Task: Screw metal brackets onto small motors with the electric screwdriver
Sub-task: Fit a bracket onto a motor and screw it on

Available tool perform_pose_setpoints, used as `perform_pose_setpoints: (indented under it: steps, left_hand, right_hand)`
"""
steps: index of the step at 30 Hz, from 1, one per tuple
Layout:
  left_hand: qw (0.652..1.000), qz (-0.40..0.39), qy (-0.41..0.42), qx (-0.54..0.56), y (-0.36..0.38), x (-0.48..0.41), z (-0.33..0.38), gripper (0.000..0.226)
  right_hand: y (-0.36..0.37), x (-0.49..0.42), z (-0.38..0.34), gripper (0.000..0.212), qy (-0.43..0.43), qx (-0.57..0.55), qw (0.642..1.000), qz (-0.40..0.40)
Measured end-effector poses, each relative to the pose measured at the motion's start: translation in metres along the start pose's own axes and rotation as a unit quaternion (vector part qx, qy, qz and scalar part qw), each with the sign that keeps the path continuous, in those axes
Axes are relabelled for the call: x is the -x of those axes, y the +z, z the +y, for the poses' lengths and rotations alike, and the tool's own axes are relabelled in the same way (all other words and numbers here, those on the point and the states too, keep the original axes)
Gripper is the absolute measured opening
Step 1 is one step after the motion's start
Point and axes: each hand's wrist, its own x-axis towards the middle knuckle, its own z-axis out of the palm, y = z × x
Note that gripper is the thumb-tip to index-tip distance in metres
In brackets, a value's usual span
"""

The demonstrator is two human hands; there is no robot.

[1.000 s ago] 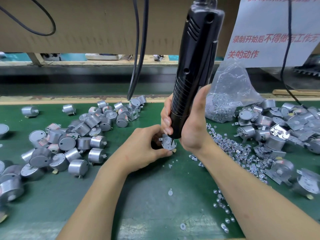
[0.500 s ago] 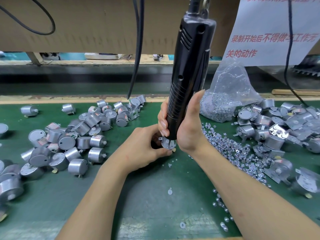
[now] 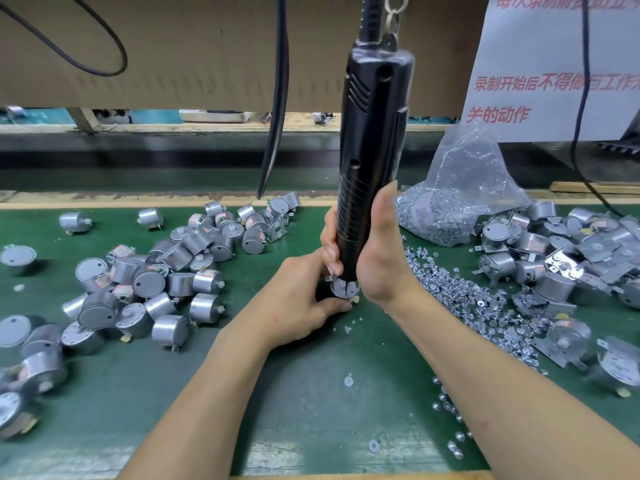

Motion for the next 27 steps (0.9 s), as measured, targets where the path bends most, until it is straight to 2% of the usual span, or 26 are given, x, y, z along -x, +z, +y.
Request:
perform_pose_setpoints:
  steps: [10,15,17,22,27]
  left_hand:
    - [1.000,0.015,0.009,-0.001,0.000,0.000,0.001,0.037]
    - [1.000,0.015,0.007,0.013,0.001,0.001,0.000,0.034]
    - [1.000,0.014,-0.009,0.026,0.003,0.001,-0.002,0.035]
    - [1.000,0.017,-0.019,0.017,0.007,0.002,-0.001,0.037]
    - [0.999,0.028,-0.009,0.027,0.008,0.002,0.003,0.027]
  right_hand:
    - [0.005,0.000,-0.002,0.080,-0.025,0.043,0.997,0.062]
    - [-0.008,0.000,-0.010,0.082,-0.033,-0.040,0.998,-0.041]
    - [-0.019,-0.004,-0.020,0.080,-0.041,-0.051,0.997,-0.051]
    - [-0.052,-0.012,-0.026,0.085,-0.039,0.014,0.998,0.038]
    - [-0.069,-0.016,-0.020,0.087,-0.022,0.046,0.996,0.076]
